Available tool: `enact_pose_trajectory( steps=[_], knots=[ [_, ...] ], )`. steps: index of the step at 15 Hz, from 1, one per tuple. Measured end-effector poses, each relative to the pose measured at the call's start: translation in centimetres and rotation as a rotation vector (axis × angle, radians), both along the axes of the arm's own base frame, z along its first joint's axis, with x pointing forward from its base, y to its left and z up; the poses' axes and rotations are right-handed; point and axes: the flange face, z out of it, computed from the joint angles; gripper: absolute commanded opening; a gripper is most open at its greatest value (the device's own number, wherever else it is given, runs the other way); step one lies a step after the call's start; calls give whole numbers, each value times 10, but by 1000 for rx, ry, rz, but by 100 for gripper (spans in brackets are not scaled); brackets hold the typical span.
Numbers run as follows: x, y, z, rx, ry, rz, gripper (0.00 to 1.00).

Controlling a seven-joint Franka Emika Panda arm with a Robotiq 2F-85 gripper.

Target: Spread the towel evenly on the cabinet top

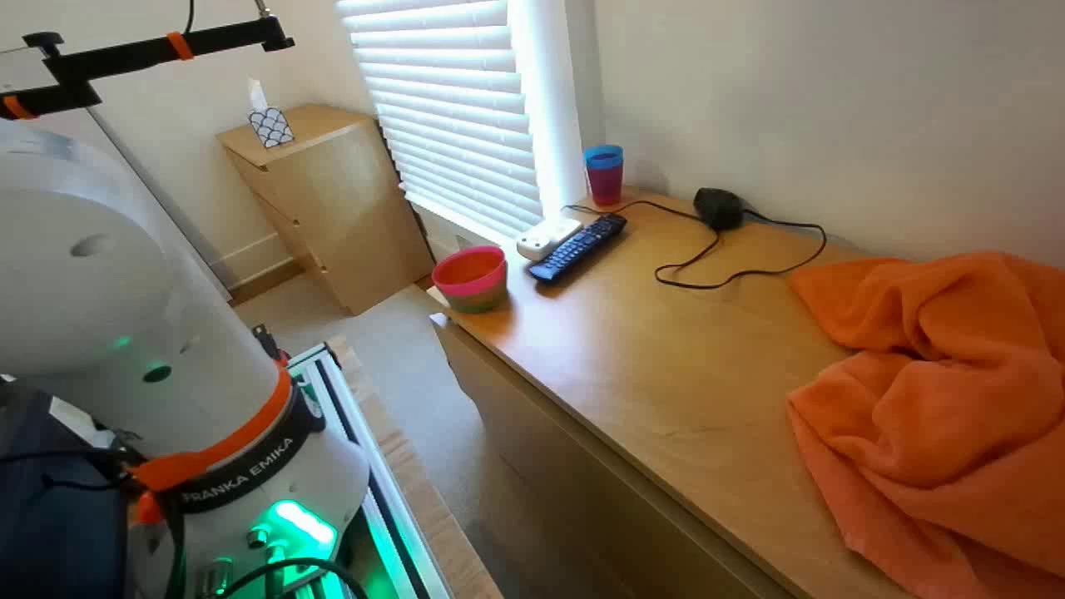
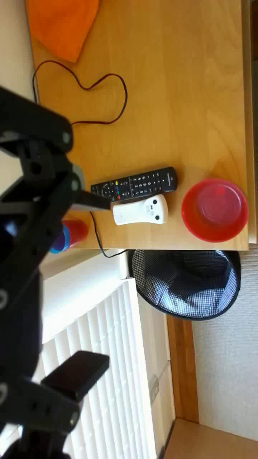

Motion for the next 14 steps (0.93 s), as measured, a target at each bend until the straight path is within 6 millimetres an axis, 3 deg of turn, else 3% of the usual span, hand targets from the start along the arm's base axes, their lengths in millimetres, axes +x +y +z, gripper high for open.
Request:
enact_pose_trajectory(
  steps=[4,6,8,14],
  knots=[
    [1,-1,0,-1,-1,-4,100],
    [7,-15,-2,-1,7,-50,100],
    [18,-53,-8,6,26,-153,100],
    [42,-224,-51,-18,30,-515,100]
  ],
)
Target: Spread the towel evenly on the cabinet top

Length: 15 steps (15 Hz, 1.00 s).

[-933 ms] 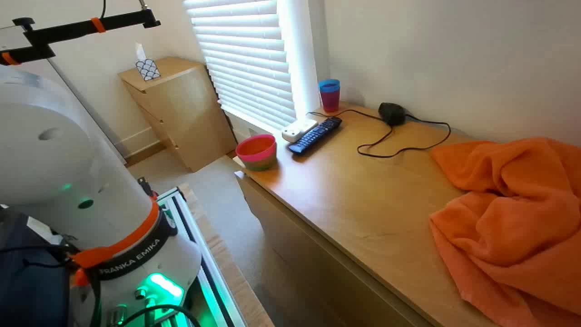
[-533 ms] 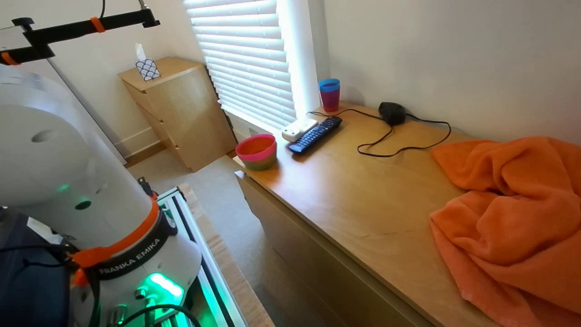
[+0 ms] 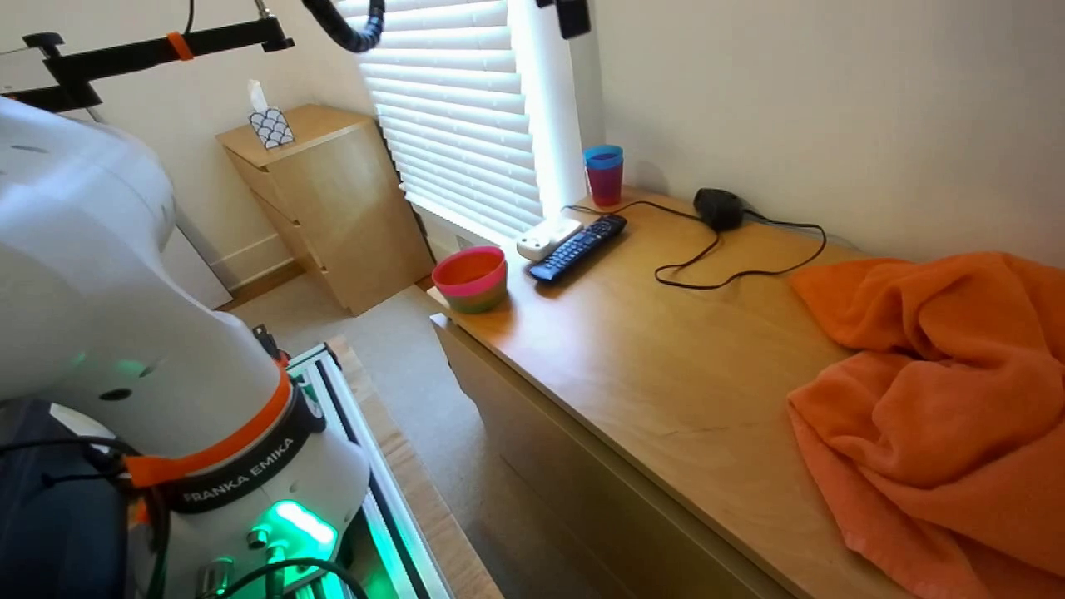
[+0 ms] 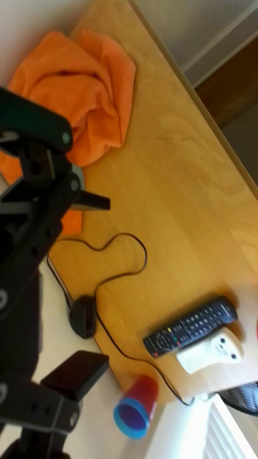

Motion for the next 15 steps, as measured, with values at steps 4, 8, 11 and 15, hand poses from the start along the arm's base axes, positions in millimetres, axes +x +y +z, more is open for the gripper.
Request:
enact_pose_trajectory(
  steps=[4,8,11,15],
  knots=[
    [9,-73,-37,56,8,-196,100],
    [21,-75,-39,83,18,-231,100],
    [26,-80,-45,9,11,-200,100],
    [48,-132,-82,-115,-3,-209,100]
  ],
)
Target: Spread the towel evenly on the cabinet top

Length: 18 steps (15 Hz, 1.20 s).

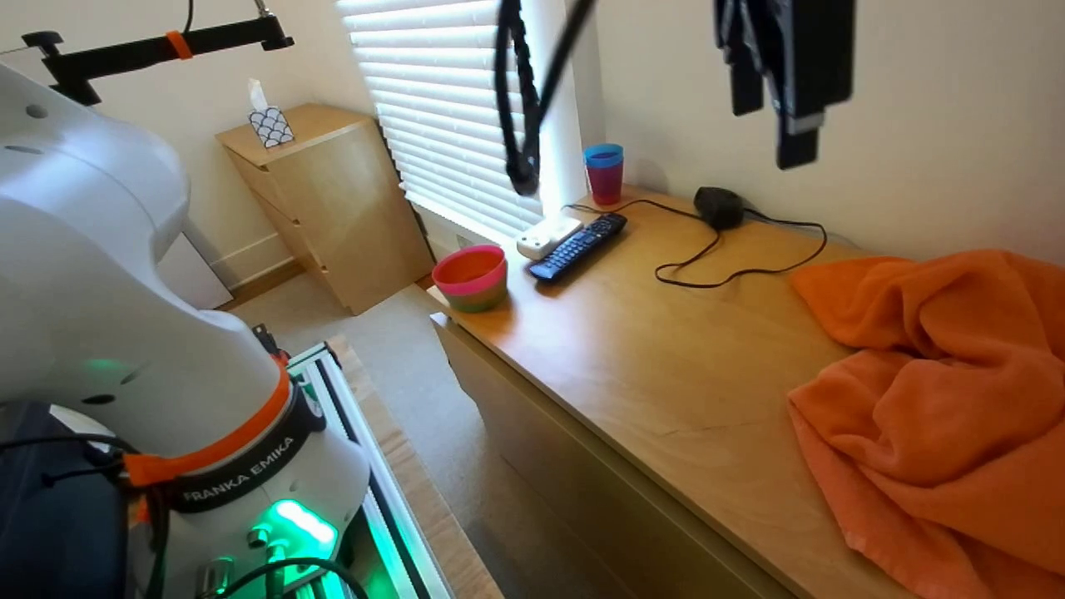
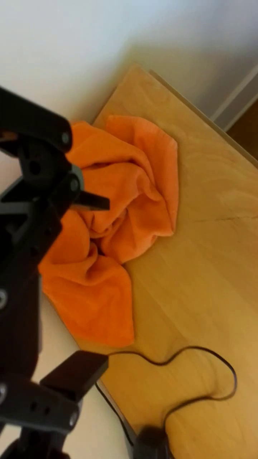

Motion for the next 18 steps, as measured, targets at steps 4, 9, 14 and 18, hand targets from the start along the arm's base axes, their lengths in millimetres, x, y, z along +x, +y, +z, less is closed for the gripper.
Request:
enact_pose_trajectory(
  steps=[4,9,14,18],
  knots=[
    [24,-73,-52,46,-13,-60,100],
    [39,-94,-70,55,7,-69,100],
    [54,-89,-62,-28,-64,37,100],
    [85,-78,-81,-126,-142,218,98]
  ],
)
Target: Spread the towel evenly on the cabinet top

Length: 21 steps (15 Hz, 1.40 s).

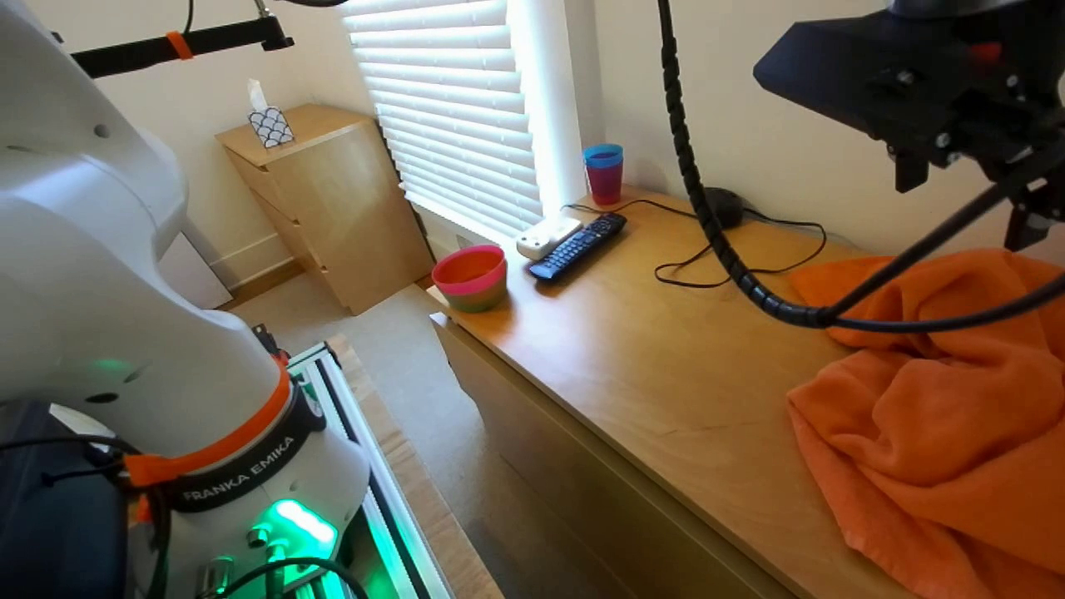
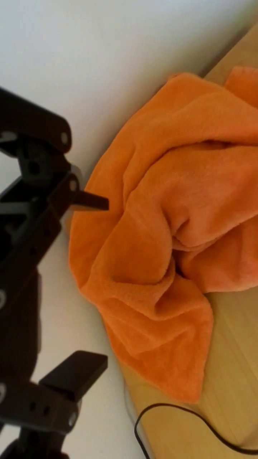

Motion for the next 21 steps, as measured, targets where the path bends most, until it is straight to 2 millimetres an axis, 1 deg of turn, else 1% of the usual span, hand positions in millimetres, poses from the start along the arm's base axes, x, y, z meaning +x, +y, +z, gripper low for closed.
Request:
enact_pose_trajectory(
  steps=[2,4,6,7,8,9,11,12,14,15,16,17,20,21],
  knots=[
    [16,6,-16,7,-30,75,96],
    [31,7,-31,20,-48,132,98],
    [43,-1,-45,32,-63,164,97],
    [48,-6,-52,35,-67,171,95],
    [52,-12,-59,37,-67,176,88],
    [55,-19,-67,38,-66,178,87],
    [60,-30,-81,42,-64,186,62],
    [63,-34,-88,47,-65,188,62],
    [70,-39,-99,58,-68,194,47],
    [73,-40,-103,64,-72,196,38],
    [76,-40,-104,69,-77,200,31],
    [79,-39,-103,72,-84,204,22],
    [83,-33,-98,82,-96,211,1],
    [83,-32,-97,94,-90,210,0]
  ],
)
